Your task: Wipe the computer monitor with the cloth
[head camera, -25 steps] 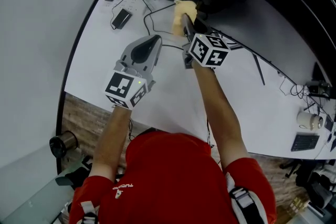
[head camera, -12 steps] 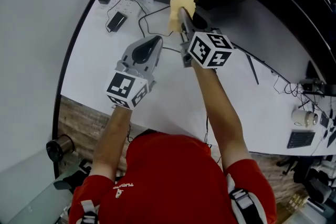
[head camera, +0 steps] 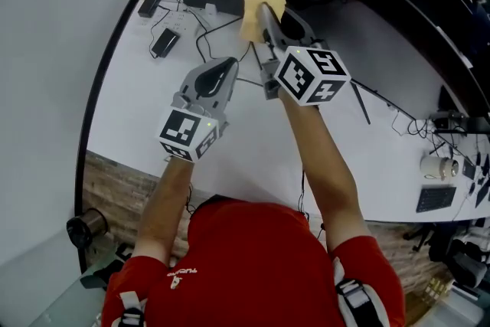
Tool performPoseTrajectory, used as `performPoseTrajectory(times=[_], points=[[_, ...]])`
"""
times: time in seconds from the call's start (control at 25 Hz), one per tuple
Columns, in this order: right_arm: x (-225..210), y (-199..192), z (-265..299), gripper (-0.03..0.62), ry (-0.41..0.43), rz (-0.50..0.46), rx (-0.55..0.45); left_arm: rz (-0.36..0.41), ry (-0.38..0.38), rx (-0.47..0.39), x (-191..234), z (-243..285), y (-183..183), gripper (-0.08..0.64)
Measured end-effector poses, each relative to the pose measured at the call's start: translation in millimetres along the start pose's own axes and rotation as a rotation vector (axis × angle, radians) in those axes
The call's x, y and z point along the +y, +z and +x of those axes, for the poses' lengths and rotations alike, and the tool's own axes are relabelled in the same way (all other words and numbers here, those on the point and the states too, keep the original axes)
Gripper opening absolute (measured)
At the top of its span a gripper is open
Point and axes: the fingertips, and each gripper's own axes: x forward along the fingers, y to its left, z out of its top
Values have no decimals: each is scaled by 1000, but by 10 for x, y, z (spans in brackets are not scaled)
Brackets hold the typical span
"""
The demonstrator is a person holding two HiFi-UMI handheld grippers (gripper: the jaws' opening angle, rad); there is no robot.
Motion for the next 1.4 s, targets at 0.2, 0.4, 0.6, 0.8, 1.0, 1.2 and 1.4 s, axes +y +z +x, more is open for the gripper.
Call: performPoseTrajectory(times=[0.2, 0.4, 0.6, 0.8, 1.0, 1.2, 1.4], points=[[103, 287, -68, 60, 3, -15, -39, -7, -16, -7, -24, 2, 21, 12], [204, 563, -65, 60, 2, -25, -67, -14, -31, -17, -29, 12, 78, 12], [311, 899, -86, 60, 9, -50, -107, -23, -46, -32, -85, 40, 129, 12], [412, 1189, -138, 60, 21, -76, -147, -20, -50, -49, -134, 40, 219, 12], [519, 1401, -228, 60, 44, -95, -185, -8, -38, -67, -177, -9, 320, 12], [629, 1539, -387, 60, 78, -144, -230, 0, -21, -88, -189, -36, 400, 12], [685, 1581, -719, 60, 93, -259, -250, 6, -3, -114, -279, -34, 494, 12]])
